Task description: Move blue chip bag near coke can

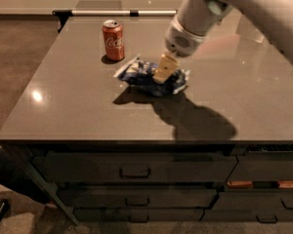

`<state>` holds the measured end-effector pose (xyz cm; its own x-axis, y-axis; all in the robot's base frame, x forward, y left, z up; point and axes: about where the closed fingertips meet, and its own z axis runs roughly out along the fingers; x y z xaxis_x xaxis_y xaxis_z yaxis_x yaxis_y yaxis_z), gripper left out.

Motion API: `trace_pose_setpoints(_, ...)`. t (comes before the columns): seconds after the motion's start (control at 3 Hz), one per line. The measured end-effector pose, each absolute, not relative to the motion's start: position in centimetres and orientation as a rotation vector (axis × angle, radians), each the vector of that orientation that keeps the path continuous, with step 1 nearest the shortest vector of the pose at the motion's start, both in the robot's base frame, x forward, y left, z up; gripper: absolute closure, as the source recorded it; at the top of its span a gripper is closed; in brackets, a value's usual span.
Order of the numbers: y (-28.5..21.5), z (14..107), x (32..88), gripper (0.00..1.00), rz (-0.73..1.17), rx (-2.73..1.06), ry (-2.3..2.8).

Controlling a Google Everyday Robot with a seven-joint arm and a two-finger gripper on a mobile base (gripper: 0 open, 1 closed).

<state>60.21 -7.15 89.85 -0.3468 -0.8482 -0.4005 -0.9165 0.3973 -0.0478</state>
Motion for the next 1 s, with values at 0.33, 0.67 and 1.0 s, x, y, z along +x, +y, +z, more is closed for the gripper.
trace_pose_setpoints(0.33,-4.9,90.2,62.2,1.00,0.229,-1.523,2.267)
trace_pose_setpoints(0.67,-3.0,90.3,65.0,0.79,0.205,-1.478,2.267)
trace_pose_setpoints(1.0,-2.1,90.4,66.6,0.56,0.195,-1.447,2.272)
